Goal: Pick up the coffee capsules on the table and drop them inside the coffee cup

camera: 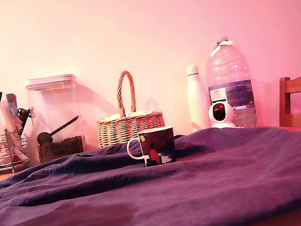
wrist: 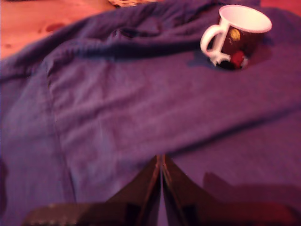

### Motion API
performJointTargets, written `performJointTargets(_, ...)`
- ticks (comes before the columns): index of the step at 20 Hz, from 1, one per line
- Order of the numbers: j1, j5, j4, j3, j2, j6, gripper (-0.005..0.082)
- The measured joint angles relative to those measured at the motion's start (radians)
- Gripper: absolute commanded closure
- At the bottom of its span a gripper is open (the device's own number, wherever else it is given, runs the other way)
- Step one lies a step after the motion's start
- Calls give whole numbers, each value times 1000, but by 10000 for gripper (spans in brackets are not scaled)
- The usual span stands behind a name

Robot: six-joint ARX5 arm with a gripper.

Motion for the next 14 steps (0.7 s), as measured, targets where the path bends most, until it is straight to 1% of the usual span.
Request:
performJointTargets(4, 0, -6, 24, -85, -144, -2, 793)
performJointTargets(6, 0, -27, 18, -111, -203, -23, 793)
performJointTargets(9, 0, -35, 17, -145, -279, -29, 792)
performJointTargets(10, 0, -40, 13, -159, -306, -29, 792)
performJointTargets(11, 0, -43, -3, -169, -330, -45, 792)
performJointTargets(14, 0, -53, -52, -183, -397, -48, 793)
